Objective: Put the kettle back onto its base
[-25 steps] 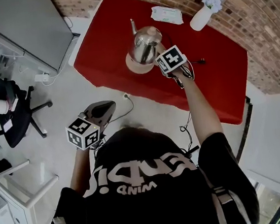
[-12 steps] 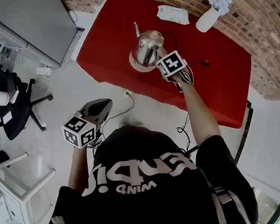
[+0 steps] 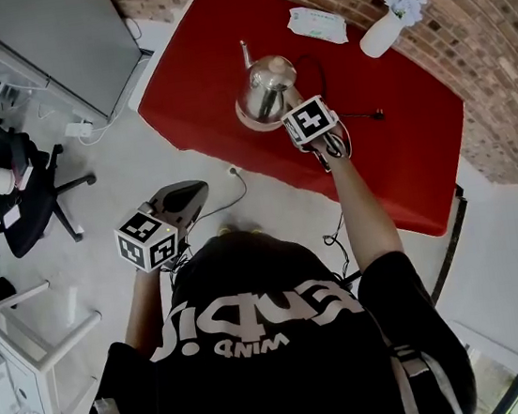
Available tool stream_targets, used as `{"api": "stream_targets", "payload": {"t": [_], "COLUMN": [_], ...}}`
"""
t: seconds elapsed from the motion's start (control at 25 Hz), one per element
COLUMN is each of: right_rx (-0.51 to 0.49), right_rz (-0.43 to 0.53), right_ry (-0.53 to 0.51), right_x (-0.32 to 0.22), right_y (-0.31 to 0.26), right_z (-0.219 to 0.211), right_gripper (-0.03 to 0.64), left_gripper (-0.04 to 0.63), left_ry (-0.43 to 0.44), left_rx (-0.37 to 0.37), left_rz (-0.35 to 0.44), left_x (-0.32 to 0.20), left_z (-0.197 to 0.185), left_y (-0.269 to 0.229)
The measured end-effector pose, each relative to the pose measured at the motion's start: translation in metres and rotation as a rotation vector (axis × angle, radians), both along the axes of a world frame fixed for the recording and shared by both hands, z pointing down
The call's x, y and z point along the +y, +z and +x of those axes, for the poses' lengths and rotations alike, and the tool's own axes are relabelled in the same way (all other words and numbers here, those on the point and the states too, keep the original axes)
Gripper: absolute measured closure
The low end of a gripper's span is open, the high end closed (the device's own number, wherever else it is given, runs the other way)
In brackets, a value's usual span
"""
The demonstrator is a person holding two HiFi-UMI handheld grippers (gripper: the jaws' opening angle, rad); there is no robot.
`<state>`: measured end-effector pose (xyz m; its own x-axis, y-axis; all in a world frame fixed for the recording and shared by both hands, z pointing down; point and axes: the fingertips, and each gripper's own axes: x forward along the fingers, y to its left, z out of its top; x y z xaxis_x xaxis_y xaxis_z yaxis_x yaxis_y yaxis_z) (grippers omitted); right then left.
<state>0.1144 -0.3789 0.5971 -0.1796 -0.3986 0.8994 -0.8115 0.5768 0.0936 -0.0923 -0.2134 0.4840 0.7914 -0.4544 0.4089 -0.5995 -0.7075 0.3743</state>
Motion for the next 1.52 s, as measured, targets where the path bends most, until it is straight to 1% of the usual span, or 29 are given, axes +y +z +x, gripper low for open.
{"api": "stream_targets", "payload": {"t": [0.4, 0.64, 0.88, 1.28, 1.36, 1.52], "right_rx": [-0.004, -0.011, 0.037, 0.007, 0.006, 0.022], "right_rz": [0.004, -0.042, -0.013, -0.018, -0.005, 0.015], "right_ry": [0.000, -0.014, -0.037, -0.040, -0.038, 0.001], "right_x": [0.006, 0.015, 0.012, 0.011, 0.009, 0.008], "right_y": [0.007, 0.016, 0.014, 0.014, 0.014, 0.012], "right_z": [-0.003, -0.009, -0.006, -0.010, -0.009, -0.001], "right_gripper": [0.541, 0.541, 0.541, 0.541, 0.541, 0.467], "left_gripper": [0.586, 0.586, 0.585, 0.585, 0.586, 0.586], "left_ry": [-0.006, -0.010, -0.008, -0.006, -0.006, -0.010], "left_rx": [0.001, 0.007, 0.003, 0.018, 0.017, 0.026], "left_rz": [-0.003, -0.003, 0.001, -0.013, -0.016, -0.023], "left_x": [0.006, 0.009, 0.012, 0.022, 0.023, 0.024], "left_z": [0.002, 0.005, 0.007, 0.007, 0.006, 0.002], "left_y": [0.000, 0.000, 0.000, -0.001, 0.001, 0.003]}}
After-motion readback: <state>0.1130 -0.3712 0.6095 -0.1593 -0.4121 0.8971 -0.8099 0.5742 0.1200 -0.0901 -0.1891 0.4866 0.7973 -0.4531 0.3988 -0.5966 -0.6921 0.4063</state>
